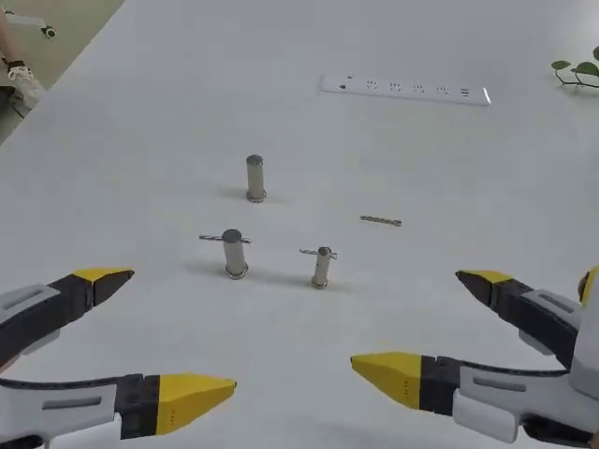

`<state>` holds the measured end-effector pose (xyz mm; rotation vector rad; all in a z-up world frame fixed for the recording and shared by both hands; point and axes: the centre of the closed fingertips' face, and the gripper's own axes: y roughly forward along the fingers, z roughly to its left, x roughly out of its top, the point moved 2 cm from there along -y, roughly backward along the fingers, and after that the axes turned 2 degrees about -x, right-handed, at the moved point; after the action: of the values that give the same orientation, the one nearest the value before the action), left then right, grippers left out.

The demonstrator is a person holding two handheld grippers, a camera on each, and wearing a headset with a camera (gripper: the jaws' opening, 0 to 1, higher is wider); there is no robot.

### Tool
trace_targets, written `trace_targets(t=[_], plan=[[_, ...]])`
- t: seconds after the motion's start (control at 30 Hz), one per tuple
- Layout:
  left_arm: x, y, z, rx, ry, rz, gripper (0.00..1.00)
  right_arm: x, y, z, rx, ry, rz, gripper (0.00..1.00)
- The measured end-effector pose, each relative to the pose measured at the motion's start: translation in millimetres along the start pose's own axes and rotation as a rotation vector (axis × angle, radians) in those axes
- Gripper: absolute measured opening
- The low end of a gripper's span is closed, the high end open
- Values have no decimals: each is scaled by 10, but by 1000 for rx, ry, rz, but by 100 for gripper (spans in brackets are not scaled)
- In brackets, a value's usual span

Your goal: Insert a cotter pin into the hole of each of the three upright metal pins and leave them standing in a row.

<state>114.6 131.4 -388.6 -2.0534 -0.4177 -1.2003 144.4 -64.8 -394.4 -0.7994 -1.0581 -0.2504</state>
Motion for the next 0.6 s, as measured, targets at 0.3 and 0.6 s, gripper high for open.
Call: trace_targets(t=[0.3, 0.6], plan=[[5, 54, 89, -1, 7, 13, 98, -45, -39, -7, -24, 33, 4, 97], [130, 138, 224, -7, 12, 11, 98, -100, -140, -41, -55, 57, 17, 96]])
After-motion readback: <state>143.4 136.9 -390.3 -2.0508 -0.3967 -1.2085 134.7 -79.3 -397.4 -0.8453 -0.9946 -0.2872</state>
